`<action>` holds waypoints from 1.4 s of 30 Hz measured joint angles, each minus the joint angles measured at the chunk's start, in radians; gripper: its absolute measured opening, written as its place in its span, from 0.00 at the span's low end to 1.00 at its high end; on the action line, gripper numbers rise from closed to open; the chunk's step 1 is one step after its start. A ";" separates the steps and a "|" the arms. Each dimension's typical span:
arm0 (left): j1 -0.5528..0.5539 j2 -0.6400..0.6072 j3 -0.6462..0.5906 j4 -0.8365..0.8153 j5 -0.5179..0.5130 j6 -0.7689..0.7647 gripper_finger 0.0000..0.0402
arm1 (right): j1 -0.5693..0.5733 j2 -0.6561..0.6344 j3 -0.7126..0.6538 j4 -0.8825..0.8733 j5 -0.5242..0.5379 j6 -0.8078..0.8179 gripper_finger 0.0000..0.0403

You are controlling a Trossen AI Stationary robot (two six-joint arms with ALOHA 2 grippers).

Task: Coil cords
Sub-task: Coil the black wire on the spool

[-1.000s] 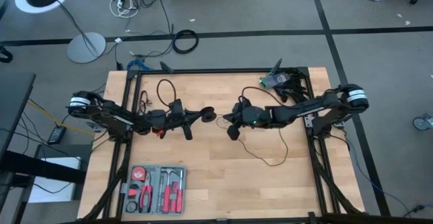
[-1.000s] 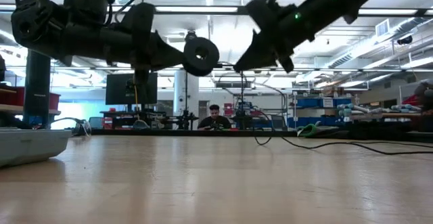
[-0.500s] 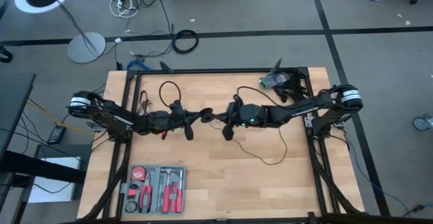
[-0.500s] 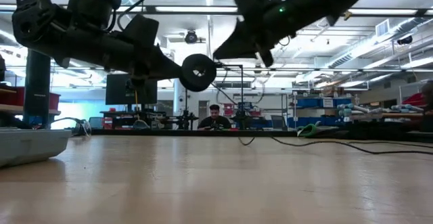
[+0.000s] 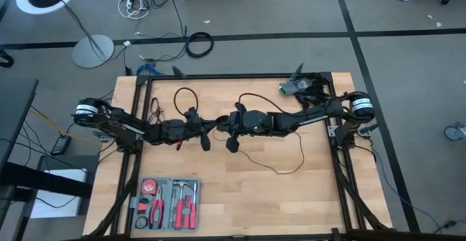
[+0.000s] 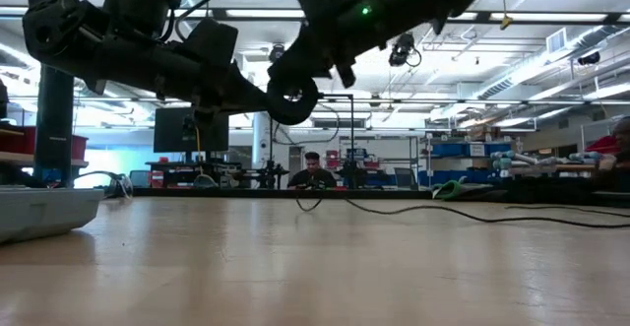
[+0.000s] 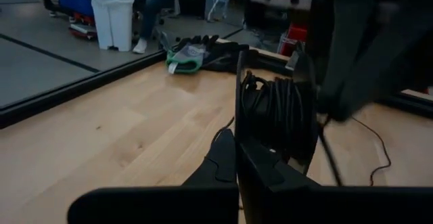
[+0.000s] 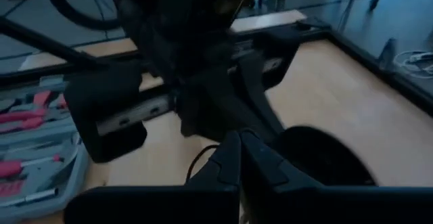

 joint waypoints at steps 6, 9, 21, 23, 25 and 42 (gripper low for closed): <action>0.000 0.002 -0.002 0.022 -0.024 -0.007 0.00 | 0.009 0.061 0.008 0.013 -0.009 0.000 0.04; -0.001 0.001 -0.006 0.071 -0.042 -0.032 0.00 | 0.023 0.069 0.005 -0.020 -0.009 0.000 0.06; 0.000 0.000 -0.149 0.408 -0.053 -0.057 0.00 | 0.065 0.068 -0.051 -0.141 0.116 0.058 0.10; -0.001 0.000 -0.170 0.458 -0.053 -0.060 0.00 | 0.076 0.066 -0.098 -0.104 0.166 0.081 0.10; -0.004 0.000 -0.194 0.501 -0.053 -0.061 0.00 | 0.086 0.059 -0.163 -0.050 0.205 0.100 0.10; -0.006 0.000 -0.224 0.555 -0.053 -0.056 0.00 | 0.065 0.183 -0.447 0.850 0.083 0.132 0.09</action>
